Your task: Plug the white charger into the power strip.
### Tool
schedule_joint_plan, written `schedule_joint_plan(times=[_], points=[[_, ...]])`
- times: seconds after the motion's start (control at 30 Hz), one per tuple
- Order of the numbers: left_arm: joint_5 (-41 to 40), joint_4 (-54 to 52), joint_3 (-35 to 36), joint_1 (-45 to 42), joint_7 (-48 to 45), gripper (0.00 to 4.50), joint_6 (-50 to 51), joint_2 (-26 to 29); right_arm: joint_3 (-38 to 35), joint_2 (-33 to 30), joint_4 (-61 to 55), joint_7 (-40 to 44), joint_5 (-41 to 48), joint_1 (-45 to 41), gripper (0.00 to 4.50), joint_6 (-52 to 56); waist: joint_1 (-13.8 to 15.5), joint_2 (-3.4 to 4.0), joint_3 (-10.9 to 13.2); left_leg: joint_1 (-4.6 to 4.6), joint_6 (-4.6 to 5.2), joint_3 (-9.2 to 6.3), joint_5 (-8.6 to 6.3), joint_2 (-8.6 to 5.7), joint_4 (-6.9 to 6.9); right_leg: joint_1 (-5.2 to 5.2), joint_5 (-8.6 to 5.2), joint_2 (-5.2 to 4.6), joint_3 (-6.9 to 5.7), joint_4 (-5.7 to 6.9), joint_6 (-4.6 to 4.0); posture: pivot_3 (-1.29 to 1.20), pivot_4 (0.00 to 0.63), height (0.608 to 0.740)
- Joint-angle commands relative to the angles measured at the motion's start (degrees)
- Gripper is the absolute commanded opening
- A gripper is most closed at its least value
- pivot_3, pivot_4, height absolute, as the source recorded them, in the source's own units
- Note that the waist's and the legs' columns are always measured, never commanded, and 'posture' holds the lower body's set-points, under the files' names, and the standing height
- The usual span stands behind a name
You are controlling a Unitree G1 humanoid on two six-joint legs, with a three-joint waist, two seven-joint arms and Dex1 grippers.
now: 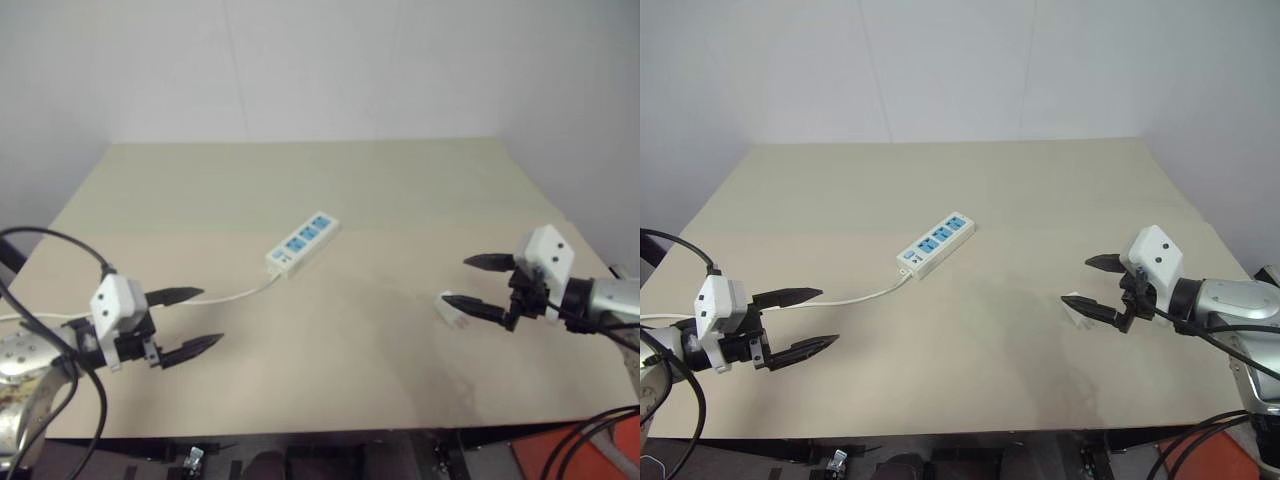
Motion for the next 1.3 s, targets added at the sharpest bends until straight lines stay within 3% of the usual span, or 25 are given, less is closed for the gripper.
schedule_joint_plan(times=[0.03, 0.33, 0.47, 0.57, 0.83, 0.93, 1.03, 1.17, 1.3], points=[[-0.43, -0.89, 0.75, -0.29, 0.18, 4.47, -0.08, 0.95, -2.00, -0.65, -1.44, -0.29, 0.75, -0.08, 4.50, 0.16, 0.00, 0.00, 0.00, 0.00, 0.00, 0.00, 0.00, 0.00, 0.00, 0.00, 0.00, 0.00, 0.00, 0.00, 0.00, 0.00, 0.150, 0.740], [2.01, -0.48, -1.76, -2.99, 6.17, 4.47, 2.47, -0.25, -2.21, -0.51, -1.73, -0.59, 0.80, 0.26, 4.50, 0.17, 0.02, 0.00, 0.00, 0.00, 0.00, 0.00, 0.00, 0.00, 0.00, 0.00, 0.00, 0.00, 0.00, 0.00, 0.00, 0.00, 0.150, 0.740], [10.08, 2.93, -11.22, -11.47, 16.98, 4.47, 11.02, -1.53, -1.88, 0.19, -1.69, -0.97, 1.24, -0.64, 4.50, 0.20, 0.58, 0.00, 0.00, 0.04, 0.00, -0.03, 0.00, -0.04, 0.01, 0.07, 0.01, -0.01, -0.02, 0.02, 0.01, 0.00, 0.150, 0.740], [12.23, 6.79, -17.13, -17.26, 16.97, 4.47, 12.24, -3.03, -1.32, 0.74, -2.13, -1.36, 1.58, -1.85, 4.50, 0.52, 0.51, 0.00, 0.00, 0.05, 0.00, -0.03, 0.00, -0.05, 0.02, 0.07, 0.01, 0.01, -0.02, 0.03, 0.02, 0.00, 0.150, 0.740], [20.61, 27.77, -29.03, -35.89, 24.72, 4.47, 17.29, -15.18, -2.20, 1.51, -4.10, -1.93, 2.61, -2.22, 4.50, 1.60, 0.49, -0.04, 0.02, -0.06, -0.01, -0.05, 0.00, -0.10, 0.07, 0.00, 0.03, -0.01, -0.03, 0.06, 0.02, 0.00, 0.150, 0.740], [24.49, 37.27, -31.76, -41.40, 28.51, 3.88, 16.99, -20.36, -3.29, 1.48, -5.32, -2.42, 3.29, -1.71, 4.50, 2.31, 0.63, -0.07, 0.03, -0.08, 0.00, -0.06, 0.01, -0.13, 0.10, 0.02, 0.04, -0.01, -0.05, 0.06, 0.03, 0.00, 0.150, 0.740], [25.73, 40.95, -32.05, -43.24, 29.75, 2.98, 16.34, -23.12, -4.20, 1.18, -6.50, -2.89, 3.88, -0.82, 4.50, 2.87, 0.88, -0.05, 0.00, -0.06, 0.00, -0.07, 0.01, -0.15, 0.10, 0.05, 0.04, -0.05, -0.05, 0.06, 0.04, 0.00, 0.150, 0.740], [25.34, 38.78, -32.11, -42.14, 28.10, 1.64, 17.67, -23.83, -5.98, 1.00, -8.08, -3.55, 4.37, 0.85, 4.50, 3.50, 1.00, -0.05, -0.01, -0.01, -0.01, -0.07, 0.01, -0.15, 0.10, 0.08, 0.04, -0.06, -0.03, 0.10, 0.05, 0.00, 0.150, 0.740], [24.93, 35.61, -31.62, -40.06, 27.29, 0.60, 19.08, -22.71, -6.88, 1.19, -9.19, -4.14, 4.85, 2.23, 4.50, 3.90, 0.96, 0.06, -0.08, 0.08, -0.02, -0.07, 0.01, -0.14, 0.10, 0.14, 0.03, -0.04, -0.02, 0.10, 0.05, 0.00, 0.150, 0.740]])
